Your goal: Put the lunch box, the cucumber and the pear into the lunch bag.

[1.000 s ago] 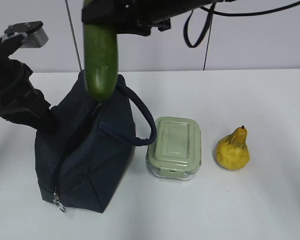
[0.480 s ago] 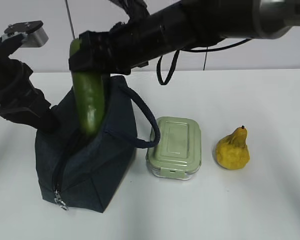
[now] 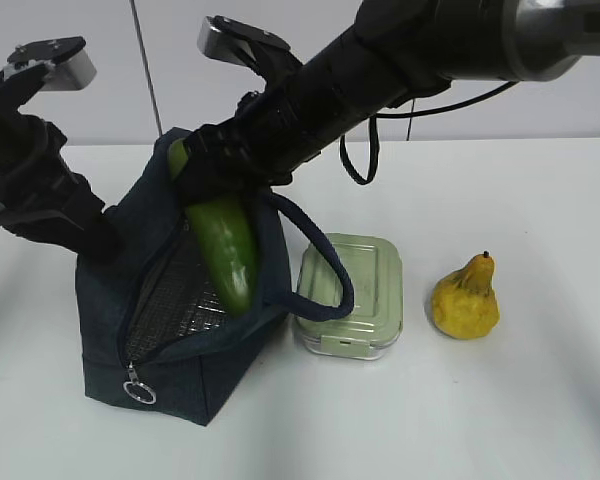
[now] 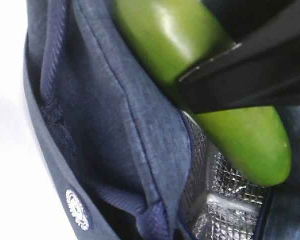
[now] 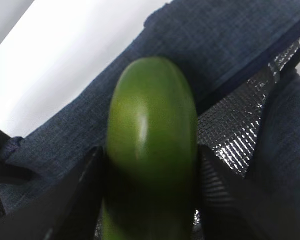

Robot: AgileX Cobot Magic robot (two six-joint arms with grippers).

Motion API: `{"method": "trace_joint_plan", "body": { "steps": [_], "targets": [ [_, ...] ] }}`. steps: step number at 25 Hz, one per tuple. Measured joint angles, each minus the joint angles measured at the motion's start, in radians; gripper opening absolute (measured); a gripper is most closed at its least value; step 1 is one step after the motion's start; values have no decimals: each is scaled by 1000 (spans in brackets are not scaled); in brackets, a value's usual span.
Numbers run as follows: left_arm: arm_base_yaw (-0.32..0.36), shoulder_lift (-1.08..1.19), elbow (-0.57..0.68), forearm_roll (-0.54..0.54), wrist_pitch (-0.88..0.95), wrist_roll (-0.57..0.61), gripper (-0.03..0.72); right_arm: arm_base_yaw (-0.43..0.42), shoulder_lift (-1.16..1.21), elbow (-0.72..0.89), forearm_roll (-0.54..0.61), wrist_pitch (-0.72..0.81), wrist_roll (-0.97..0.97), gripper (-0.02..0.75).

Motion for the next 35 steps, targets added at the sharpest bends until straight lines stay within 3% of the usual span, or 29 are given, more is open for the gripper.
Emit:
{"method": "trace_joint_plan", "body": {
  "steps": [2, 5, 13, 15, 18, 23, 26, 29, 35],
  "targets": [
    [0, 0, 0, 0, 0, 0, 3, 0, 0, -2, -2, 3, 0, 537],
    [0, 0, 0, 0, 0, 0, 3, 0, -11, -3, -6, 3, -2, 585],
    [0, 0, 0, 0, -1, 0, 3, -45, -122, -11, -67, 3, 5, 591],
    [0, 0, 0, 0, -2, -1, 3, -64, -155, -12, -132, 3, 31, 590],
    [0, 0, 0, 0, -2, -3, 3, -88, -194, -16, -354, 29, 172, 590],
    [0, 1, 0, 0, -2, -4, 3, -126, -201, -17, -738, 278, 465, 590],
    [0, 1, 0, 0, -2, -4, 3, -140, -201, -8, -880, 393, 554, 590],
    [0, 1, 0, 0, -2, -5, 3, -150, -201, 21, -942, 420, 597, 590],
    [0, 1, 0, 0, -2, -6, 3, -196, -161, 101, -939, 424, 616, 590]
  ]
}}
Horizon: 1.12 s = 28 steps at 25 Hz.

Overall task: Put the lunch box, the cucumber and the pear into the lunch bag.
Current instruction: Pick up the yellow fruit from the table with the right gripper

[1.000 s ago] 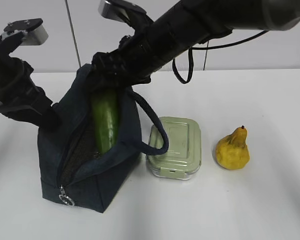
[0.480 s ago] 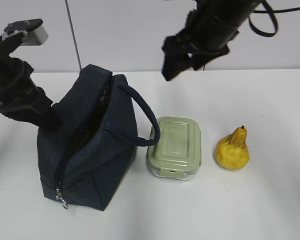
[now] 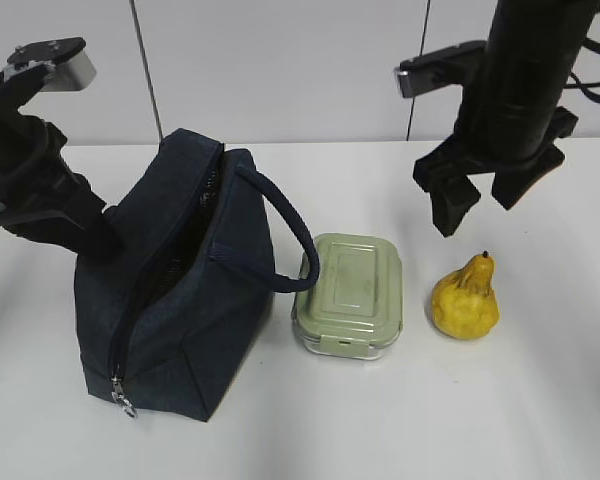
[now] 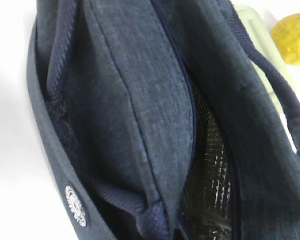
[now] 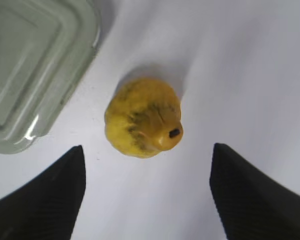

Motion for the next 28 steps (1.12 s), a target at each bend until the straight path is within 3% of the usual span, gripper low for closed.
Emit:
{"method": "trace_joint_plan", "body": {
  "steps": [4, 9, 15, 17, 22, 28],
  "targets": [
    [0, 0, 0, 0, 1, 0, 3, -33, 34, 24, 24, -8, 2, 589],
    [0, 0, 0, 1, 2, 0, 3, -88, 91, 26, 148, -30, -58, 589],
    [0, 0, 0, 5, 2, 0, 3, -94, 151, 26, 193, -35, -82, 586],
    [0, 0, 0, 6, 3, 0, 3, -94, 164, 26, 197, -37, -87, 543],
    [0, 0, 0, 7, 3, 0, 3, -94, 169, 26, 195, -38, -92, 246],
    [0, 0, 0, 7, 3, 0, 3, -96, 89, 18, 157, -38, -76, 221]
  ]
}}
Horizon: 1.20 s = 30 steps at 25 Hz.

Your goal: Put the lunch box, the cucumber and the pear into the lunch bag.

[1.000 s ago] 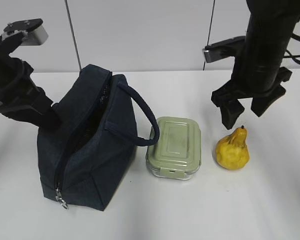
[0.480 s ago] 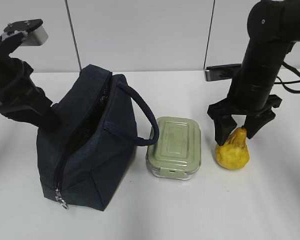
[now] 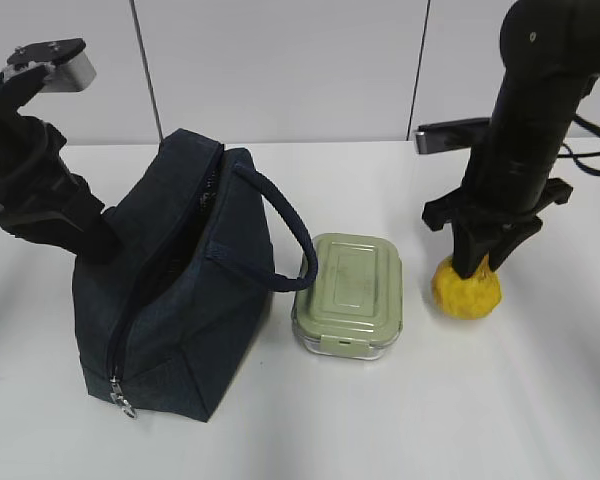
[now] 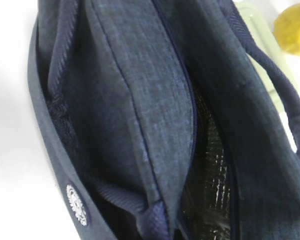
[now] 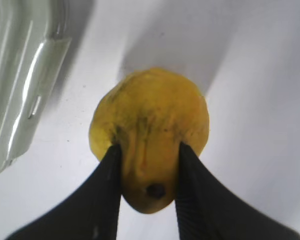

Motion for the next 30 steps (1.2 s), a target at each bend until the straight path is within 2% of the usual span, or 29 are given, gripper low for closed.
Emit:
{"method": "trace_joint_plan", "body": {
  "steps": [3, 8, 9, 11, 13, 17, 19, 28, 30],
  "targets": [
    [0, 0, 0, 0, 0, 0, 3, 0, -83, -45, 40, -15, -10, 221],
    [0, 0, 0, 0, 0, 0, 3, 32, -186, -140, 363, -47, -196, 221],
    [0, 0, 0, 0, 0, 0, 3, 61, -197, -167, 475, -57, -269, 221],
    [0, 0, 0, 0, 0, 0, 3, 114, -198, -192, 592, -87, -351, 221],
    [0, 0, 0, 0, 0, 0, 3, 173, -198, -197, 647, -135, -398, 221],
    [0, 0, 0, 0, 0, 0, 3, 277, -169, -198, 671, -194, -440, 221],
    [0, 0, 0, 0, 0, 0, 3, 296, -131, -198, 671, -200, -443, 221],
    [0, 0, 0, 0, 0, 0, 3, 298, 26, -198, 524, -146, -399, 223],
    [0, 0, 0, 0, 0, 0, 3, 298, 30, -198, 487, -126, -388, 258]
  ]
}}
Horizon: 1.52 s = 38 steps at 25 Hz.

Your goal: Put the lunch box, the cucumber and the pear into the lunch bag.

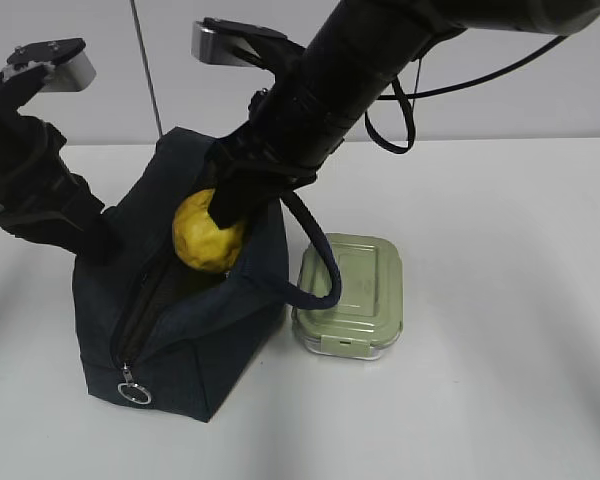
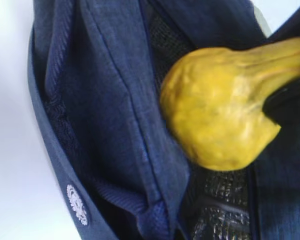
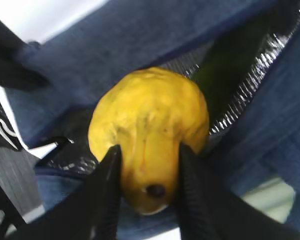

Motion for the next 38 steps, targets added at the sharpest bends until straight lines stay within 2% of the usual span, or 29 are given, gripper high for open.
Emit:
{"method": "trace_joint_plan", "body": {
  "steps": [2, 5, 7, 12, 15, 20, 22, 25, 30, 38],
  "targets": [
    [0, 0, 0, 0, 0, 0, 3, 0, 0, 0, -3, 14, 0, 340],
    [0, 0, 0, 0, -1, 0, 3, 0, -2, 0, 34, 19, -27, 532],
    [0, 0, 0, 0, -2, 0, 3, 0, -17, 0, 52, 19, -45, 575],
    [0, 0, 0, 1, -2, 0, 3, -50, -123, 58, 61, -32, -56, 563],
    [0, 0, 0, 2, -2, 0, 3, -155, -241, 261, 110, -143, -56, 554],
    [0, 0, 0, 2, -2, 0, 3, -357, -299, 614, 434, -251, -206, 550],
    [0, 0, 0, 2, -2, 0, 3, -416, -272, 674, 526, -253, -267, 550],
    [0, 0, 0, 3, -2, 0, 3, -452, -200, 689, 601, -219, -316, 552],
    [0, 0, 0, 3, 1, 0, 3, -458, -90, 689, 692, -192, -367, 555],
    [0, 0, 0, 4, 2, 0, 3, -458, -6, 689, 750, -206, -418, 558]
  ]
}}
